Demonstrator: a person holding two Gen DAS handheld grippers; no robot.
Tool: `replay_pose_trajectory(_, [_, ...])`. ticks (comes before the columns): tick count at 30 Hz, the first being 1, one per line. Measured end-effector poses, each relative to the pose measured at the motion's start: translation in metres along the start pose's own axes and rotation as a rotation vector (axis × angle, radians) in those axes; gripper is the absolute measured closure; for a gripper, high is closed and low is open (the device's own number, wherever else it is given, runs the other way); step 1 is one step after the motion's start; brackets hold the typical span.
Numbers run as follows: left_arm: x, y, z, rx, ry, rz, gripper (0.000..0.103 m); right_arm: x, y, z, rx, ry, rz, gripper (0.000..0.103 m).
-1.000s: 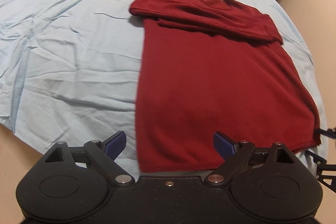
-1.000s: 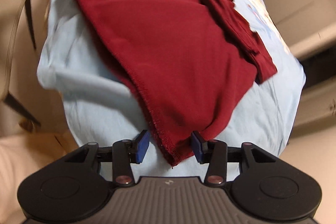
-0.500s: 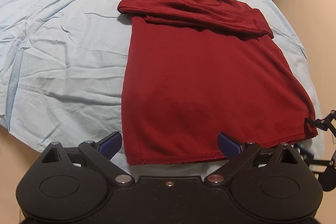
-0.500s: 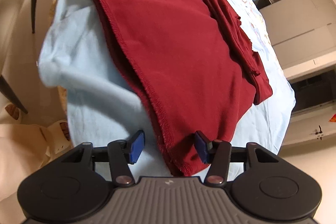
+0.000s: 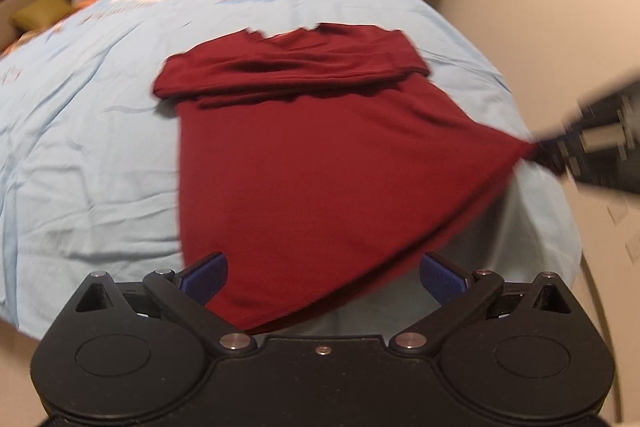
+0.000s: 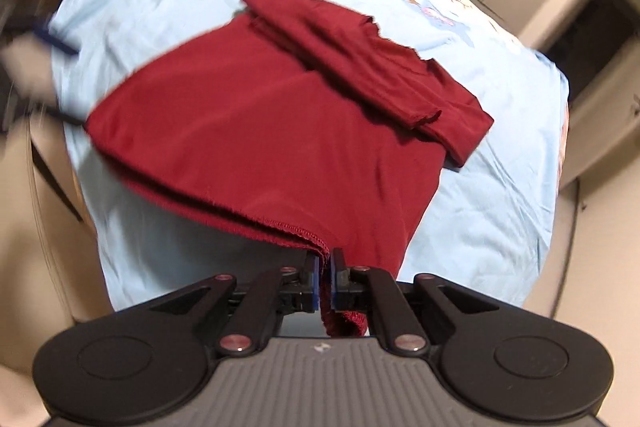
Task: Fold small clothes
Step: 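Lift the hem with both grippers and fold it up over the sleeves toward the collar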
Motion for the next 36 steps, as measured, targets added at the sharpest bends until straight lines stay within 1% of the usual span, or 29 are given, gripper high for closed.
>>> replay_pose_trajectory(3, [0.015,-0.012,0.003,0.000,-0.056,-0.014,0.001,0.013,0.005,-0.018,0.014,-0.051,-0.020,0.098])
replay_pose_trajectory(6, [0.018,-0.029,0.001,-0.010,-0.058,-0.050,0.003,0.024,0.009,-0.034,0.017,-0.096,-0.045,0.098])
replay_pose_trajectory(9, [0.013,-0.045,-0.003,-0.027,-0.059,-0.087,0.011,0.037,0.007,-0.051,0.014,-0.129,-0.067,0.098])
replay_pose_trajectory(10, [0.009,-0.050,-0.005,-0.038,-0.061,-0.096,0.018,0.040,0.007,-0.057,0.008,-0.140,-0.074,0.098])
replay_pose_trajectory(11, [0.005,-0.054,-0.006,-0.048,-0.060,-0.099,0.023,0.043,0.006,-0.063,0.002,-0.149,-0.079,0.098])
replay_pose_trajectory(12, [0.000,-0.058,-0.008,-0.056,-0.059,-0.096,0.031,0.046,0.005,-0.068,-0.003,-0.158,-0.083,0.098])
replay_pose_trajectory(14, [-0.011,-0.062,-0.011,-0.060,-0.053,-0.092,0.053,0.052,0.003,-0.078,-0.005,-0.173,-0.089,0.098])
replay_pose_trajectory(16, [-0.022,-0.063,-0.016,-0.057,-0.040,-0.085,0.063,0.056,0.001,-0.086,0.001,-0.177,-0.091,0.098])
replay_pose_trajectory(18, [-0.031,-0.063,-0.022,-0.046,-0.030,-0.087,0.066,0.058,0.001,-0.094,0.013,-0.176,-0.092,0.098])
replay_pose_trajectory(21, [-0.040,-0.063,-0.027,-0.039,-0.037,-0.094,0.066,0.064,0.002,-0.104,0.033,-0.187,-0.094,0.098])
replay_pose_trajectory(26, [-0.052,-0.066,-0.025,-0.075,-0.050,-0.113,0.066,0.075,0.004,-0.114,0.059,-0.207,-0.091,0.098])
replay_pose_trajectory(27, [-0.055,-0.065,-0.024,-0.085,-0.049,-0.114,0.068,0.077,0.004,-0.116,0.062,-0.211,-0.090,0.098])
replay_pose_trajectory(29, [-0.062,-0.064,-0.021,-0.108,-0.038,-0.109,0.085,0.080,0.004,-0.118,0.066,-0.216,-0.085,0.098])
replay_pose_trajectory(30, [-0.065,-0.064,-0.021,-0.117,-0.031,-0.105,0.088,0.082,0.004,-0.118,0.067,-0.219,-0.083,0.098])
replay_pose_trajectory(31, [-0.068,-0.062,-0.022,-0.117,-0.025,-0.101,0.094,0.084,0.003,-0.119,0.068,-0.222,-0.082,0.098])
replay_pose_trajectory(32, [-0.072,-0.061,-0.024,-0.114,-0.020,-0.098,0.097,0.085,0.003,-0.120,0.068,-0.226,-0.082,0.098])
replay_pose_trajectory(36, [-0.086,-0.058,-0.046,-0.088,-0.005,-0.110,0.098,0.089,-0.002,-0.124,0.078,-0.223,-0.076,0.098])
Point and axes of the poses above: each gripper's, at about its wrist camera, not at the fingertips, and y roughly against the way its jaws point, x to its right, z to its underside, the point moved 4 cm from there along -y, roughly the way its jaws point, and after that the axes turned 9 degrees about x, right-handed, at the moved point
